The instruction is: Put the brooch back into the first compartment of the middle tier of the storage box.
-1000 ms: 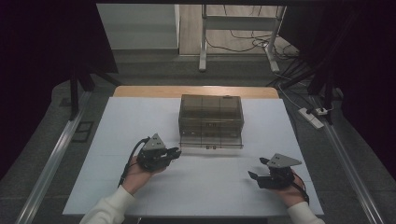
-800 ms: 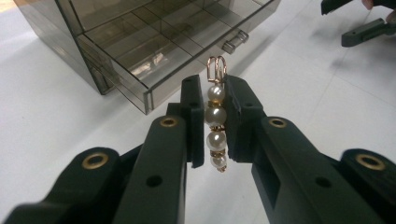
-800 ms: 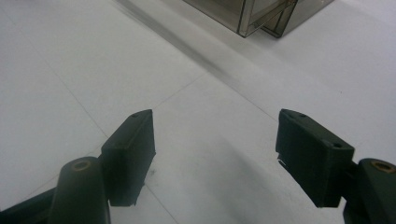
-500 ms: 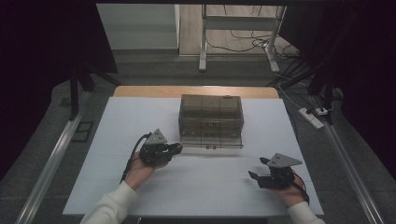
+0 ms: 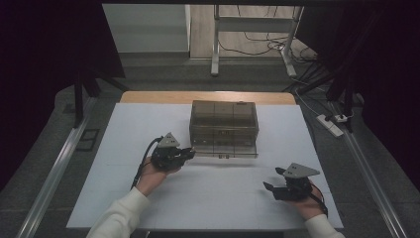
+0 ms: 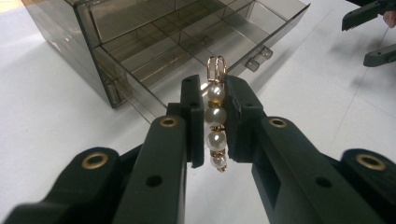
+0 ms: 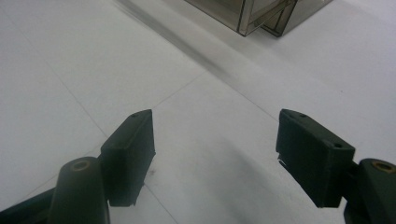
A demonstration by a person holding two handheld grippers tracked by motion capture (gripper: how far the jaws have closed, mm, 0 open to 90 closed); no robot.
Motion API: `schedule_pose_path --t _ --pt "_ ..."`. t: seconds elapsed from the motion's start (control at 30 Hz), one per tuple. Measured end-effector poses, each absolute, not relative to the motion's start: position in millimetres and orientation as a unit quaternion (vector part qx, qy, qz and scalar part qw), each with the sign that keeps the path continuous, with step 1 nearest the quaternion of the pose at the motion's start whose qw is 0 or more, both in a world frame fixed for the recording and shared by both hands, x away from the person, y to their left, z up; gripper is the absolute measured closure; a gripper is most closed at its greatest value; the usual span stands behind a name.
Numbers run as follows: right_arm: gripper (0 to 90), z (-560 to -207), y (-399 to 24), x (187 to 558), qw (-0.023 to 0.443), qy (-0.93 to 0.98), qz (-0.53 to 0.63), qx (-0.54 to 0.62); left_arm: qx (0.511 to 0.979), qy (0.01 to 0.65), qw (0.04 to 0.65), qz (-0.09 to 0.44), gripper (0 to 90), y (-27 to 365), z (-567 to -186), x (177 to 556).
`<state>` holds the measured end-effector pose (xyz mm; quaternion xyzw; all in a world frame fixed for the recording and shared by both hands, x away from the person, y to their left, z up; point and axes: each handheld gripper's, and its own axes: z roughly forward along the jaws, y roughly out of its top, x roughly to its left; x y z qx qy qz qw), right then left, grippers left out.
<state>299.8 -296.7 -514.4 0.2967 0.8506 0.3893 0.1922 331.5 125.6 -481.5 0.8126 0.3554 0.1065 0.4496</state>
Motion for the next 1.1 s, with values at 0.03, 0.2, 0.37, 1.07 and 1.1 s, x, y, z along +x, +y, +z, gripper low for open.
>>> schedule_pose_path --t 0.03,0.2,0.37,1.07,1.1 --pt "27.9 -514.4 -296.6 299.7 0.192 0.851 0.389 0.297 0.812 0.356 0.451 0.104 78.2 124.9 -481.4 332.9" --pt "27.8 -514.6 -296.6 299.8 0.192 0.851 0.388 0.297 0.810 0.358 0.453 0.102 78.1 120.9 -481.5 339.4" --pt "27.8 -514.7 -296.4 299.8 0.193 0.851 0.388 0.296 0.809 0.361 0.453 0.100 78.1 118.2 -481.3 345.2" --pt "27.8 -514.9 -296.4 300.0 0.196 0.851 0.387 0.296 0.804 0.374 0.452 0.098 78.1 112.3 -484.5 361.1" --pt "27.8 -515.0 -296.4 300.0 0.196 0.851 0.387 0.296 0.804 0.373 0.452 0.099 78.1 112.2 -484.6 361.7"
